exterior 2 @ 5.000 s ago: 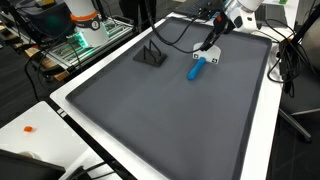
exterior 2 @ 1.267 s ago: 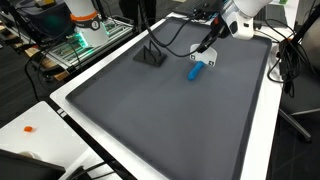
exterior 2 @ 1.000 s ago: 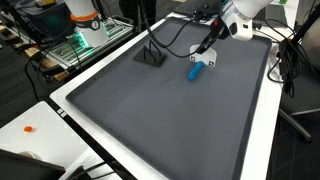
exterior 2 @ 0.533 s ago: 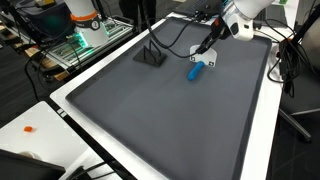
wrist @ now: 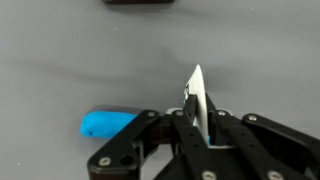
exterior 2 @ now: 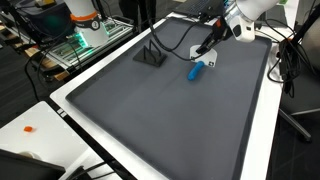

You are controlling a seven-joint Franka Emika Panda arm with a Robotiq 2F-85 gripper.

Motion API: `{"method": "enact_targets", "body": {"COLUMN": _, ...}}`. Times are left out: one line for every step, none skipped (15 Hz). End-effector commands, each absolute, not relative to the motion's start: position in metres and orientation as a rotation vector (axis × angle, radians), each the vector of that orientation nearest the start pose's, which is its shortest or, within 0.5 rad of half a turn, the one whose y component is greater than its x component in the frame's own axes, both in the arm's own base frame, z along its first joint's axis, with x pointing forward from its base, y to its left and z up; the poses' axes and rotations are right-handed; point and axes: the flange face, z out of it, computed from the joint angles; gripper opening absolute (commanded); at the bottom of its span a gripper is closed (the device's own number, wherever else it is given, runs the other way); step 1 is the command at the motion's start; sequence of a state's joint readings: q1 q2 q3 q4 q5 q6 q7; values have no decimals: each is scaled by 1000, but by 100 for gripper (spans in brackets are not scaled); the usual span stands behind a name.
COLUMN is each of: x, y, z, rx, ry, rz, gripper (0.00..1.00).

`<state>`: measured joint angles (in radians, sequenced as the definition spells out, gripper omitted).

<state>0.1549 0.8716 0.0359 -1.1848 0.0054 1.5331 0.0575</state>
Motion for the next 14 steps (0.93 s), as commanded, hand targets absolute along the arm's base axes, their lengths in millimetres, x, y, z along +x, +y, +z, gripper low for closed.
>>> {"method": "enact_targets", "body": {"x": 686, "y": 129, "z": 201, "rx": -3052, "ry": -195, "rz": 851, "gripper": 2}}
{"method": "enact_targets", "body": {"x": 686, "y": 129, "z": 200, "rx": -3052, "ry": -190, "rz": 847, "gripper": 2}}
{"method": "enact_targets", "body": {"x": 687, "y": 129, "z": 200, "rx": -3053, "ry": -182, "rz": 840, "gripper": 2}}
{"method": "enact_targets", "body": {"x": 687, "y": 129, "z": 200, "rx": -3053, "ry": -177, "rz": 835, "gripper": 17}}
{"method": "enact_targets", "body": {"x": 687, "y": 129, "z": 200, "rx": -3053, "ry": -176, "rz": 836, "gripper": 36}}
{"method": "enact_targets", "body": {"x": 687, "y": 129, "z": 195, "rx": -3051, "ry": -175, "rz": 839, "gripper": 41}}
{"method": "enact_targets", "body": {"x": 687, "y": 129, "z": 189, "rx": -3051, "ry": -177, "rz": 838, "gripper": 19}}
{"method": "enact_targets", "body": {"x": 687, "y": 129, "z": 185, "rx": -3050, "ry": -178, "rz": 840, "gripper": 9}}
{"method": "enact_targets", "body": {"x": 688, "y": 130, "z": 188, "rx": -3049, "ry": -184, "rz": 834, "gripper": 6}}
{"method": "enact_targets", "body": {"x": 688, "y": 130, "z": 189, "rx": -3050, "ry": -191, "rz": 832, "gripper": 0}}
{"method": "enact_targets", "body": {"x": 688, "y": 131, "z": 191, "rx": -3050, "ry": -193, "rz": 830, "gripper": 0}}
{"method": "enact_targets", "body": {"x": 688, "y": 129, "z": 193, "rx": -3055, "ry": -193, "rz": 830, "gripper": 0}}
{"method": "enact_targets", "body": {"x": 689, "y": 128, "z": 194, "rx": -3055, "ry": -192, "rz": 830, "gripper": 1}}
{"method": "enact_targets", "body": {"x": 688, "y": 130, "z": 194, "rx": -3048, "ry": -197, "rz": 837, "gripper": 1}}
